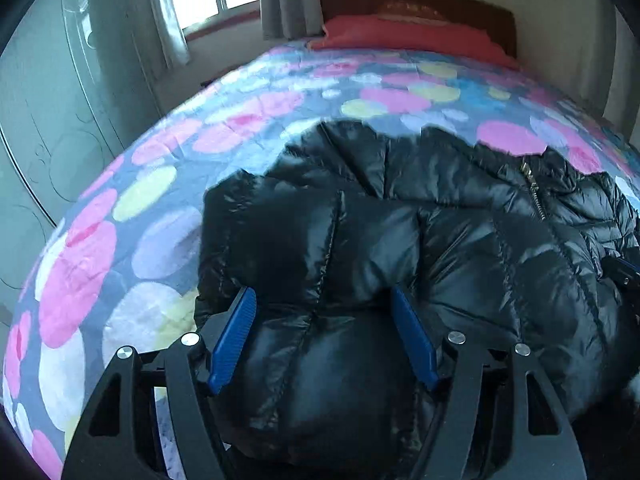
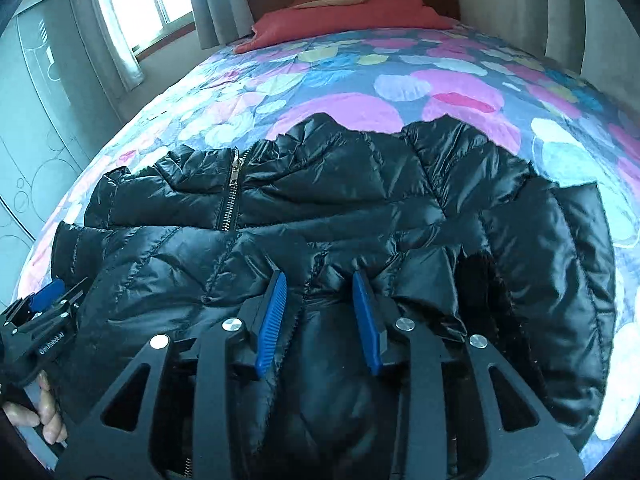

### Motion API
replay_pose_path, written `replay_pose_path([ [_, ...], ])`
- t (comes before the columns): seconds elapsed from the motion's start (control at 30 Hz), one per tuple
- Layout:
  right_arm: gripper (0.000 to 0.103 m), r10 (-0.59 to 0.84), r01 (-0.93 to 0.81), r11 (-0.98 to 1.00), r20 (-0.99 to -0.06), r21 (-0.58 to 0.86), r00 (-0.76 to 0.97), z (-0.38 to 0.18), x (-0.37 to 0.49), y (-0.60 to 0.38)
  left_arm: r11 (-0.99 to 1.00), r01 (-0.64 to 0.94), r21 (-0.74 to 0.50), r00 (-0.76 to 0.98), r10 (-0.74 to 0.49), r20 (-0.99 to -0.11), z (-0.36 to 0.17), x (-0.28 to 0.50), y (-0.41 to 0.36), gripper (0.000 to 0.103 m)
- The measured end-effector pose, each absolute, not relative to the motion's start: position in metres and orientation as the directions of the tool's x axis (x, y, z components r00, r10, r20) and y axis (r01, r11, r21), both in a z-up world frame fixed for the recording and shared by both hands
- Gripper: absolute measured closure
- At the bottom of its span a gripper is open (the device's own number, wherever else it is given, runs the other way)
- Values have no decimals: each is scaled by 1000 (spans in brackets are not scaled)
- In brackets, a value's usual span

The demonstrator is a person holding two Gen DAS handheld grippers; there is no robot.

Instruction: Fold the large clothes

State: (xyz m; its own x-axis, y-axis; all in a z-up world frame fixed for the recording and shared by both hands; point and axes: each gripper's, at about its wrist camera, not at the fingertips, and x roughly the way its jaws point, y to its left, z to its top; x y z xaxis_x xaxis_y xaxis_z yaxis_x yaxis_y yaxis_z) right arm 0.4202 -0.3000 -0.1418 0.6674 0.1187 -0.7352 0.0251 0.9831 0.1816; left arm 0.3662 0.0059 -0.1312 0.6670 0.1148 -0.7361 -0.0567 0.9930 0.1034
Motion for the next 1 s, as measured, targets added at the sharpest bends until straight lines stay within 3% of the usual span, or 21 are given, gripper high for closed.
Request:
replay_pose_path([
  [0.17,60,104,30,984,-702,175,704,-126,386,-303,995,-99,-17,715,59,-697,-110,334,20,34],
  [0.33,60,94,20,988,-712,150,696,-156,385,-302,987,-143,-74,652,38,-757,-145,345,36,32],
  [0.43,60,96,18,988,-707,153,701,-151,385,-303,987,-153,-55,645,58,-762,-140,345,34,32],
  [0.5,59,104,25,985,-692,173,714,-142,376,-308,979,-171,-109,644,28,-764,-131,337,41,32],
  [0.53,54,108,36,980,-678,194,727,-133,364,-315,971,-188,-149,645,8,-764,-126,330,48,32],
  [0.57,46,109,40,978,-666,205,738,-128,356,-319,959,-208,-192,646,-13,-763,-121,320,56,32],
  [0.67,40,91,75,970,-630,231,772,-110,313,-342,915,-251,-317,654,-81,-752,-114,288,83,32],
  [1.0,39,47,244,921,-706,305,706,-144,171,-418,787,-411,-460,606,-141,-783,-141,148,141,32],
])
